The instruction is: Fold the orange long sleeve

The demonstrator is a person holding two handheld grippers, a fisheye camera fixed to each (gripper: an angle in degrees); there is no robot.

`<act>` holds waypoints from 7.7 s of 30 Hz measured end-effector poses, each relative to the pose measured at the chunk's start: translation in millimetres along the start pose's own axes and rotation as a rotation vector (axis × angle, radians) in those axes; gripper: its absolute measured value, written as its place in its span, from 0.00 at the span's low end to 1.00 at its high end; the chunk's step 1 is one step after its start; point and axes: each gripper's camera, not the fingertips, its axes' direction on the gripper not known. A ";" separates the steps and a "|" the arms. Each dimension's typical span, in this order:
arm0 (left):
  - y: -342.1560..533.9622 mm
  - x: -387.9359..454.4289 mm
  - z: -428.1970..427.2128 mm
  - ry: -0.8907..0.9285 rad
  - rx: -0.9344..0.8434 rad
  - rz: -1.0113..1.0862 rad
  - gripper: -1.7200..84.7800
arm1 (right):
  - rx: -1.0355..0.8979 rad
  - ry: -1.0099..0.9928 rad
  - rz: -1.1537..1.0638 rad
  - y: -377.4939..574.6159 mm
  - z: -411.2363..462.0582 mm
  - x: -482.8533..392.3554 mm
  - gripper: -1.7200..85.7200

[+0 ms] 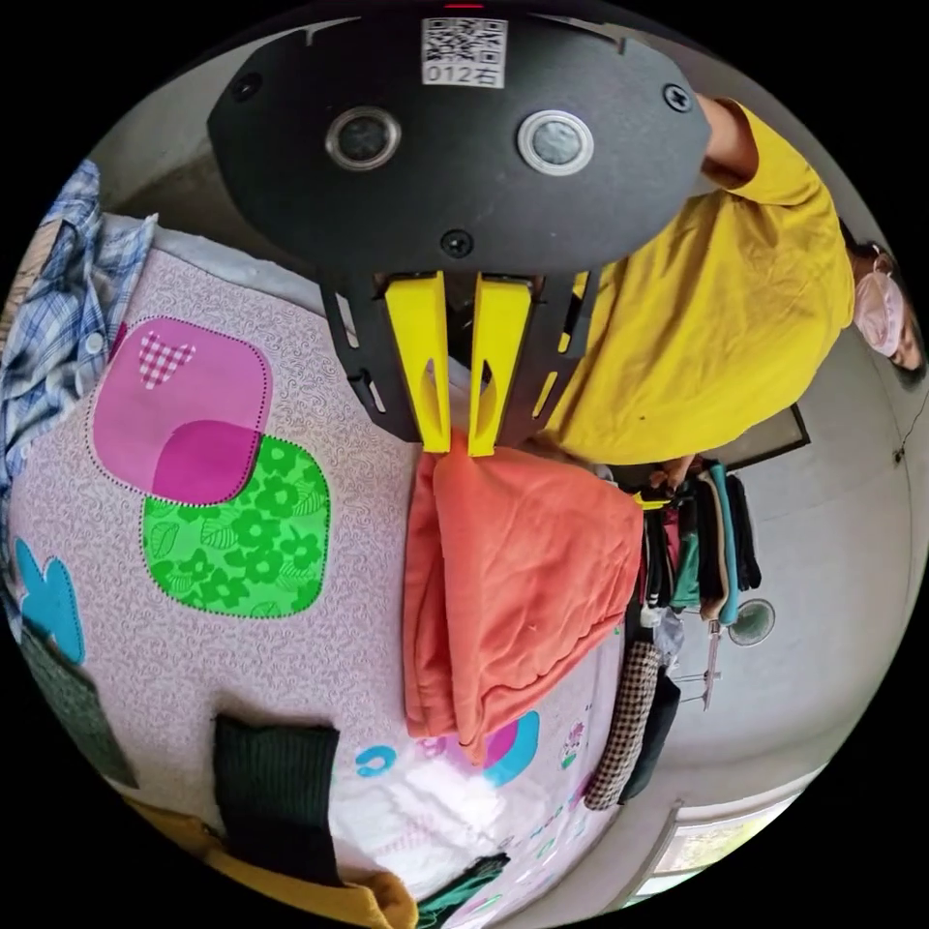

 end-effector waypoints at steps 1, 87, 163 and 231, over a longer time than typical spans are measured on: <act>4.4 -1.7 2.3 0.027 0.033 -0.042 0.12 | 0.002 -0.005 0.024 -1.4 9.0 4.1 0.06; -32.7 249.1 35.7 -0.729 0.028 0.007 0.02 | -0.213 0.665 -0.572 -131.9 263.1 -359.5 0.03; -61.2 -51.4 -95.0 -0.156 0.118 -0.107 0.13 | 0.160 -0.073 -0.016 -96.2 29.7 138.0 0.15; -171.6 85.4 -331.7 -1.115 0.732 -0.494 0.07 | 0.286 0.595 -0.860 -883.7 395.1 -486.9 0.10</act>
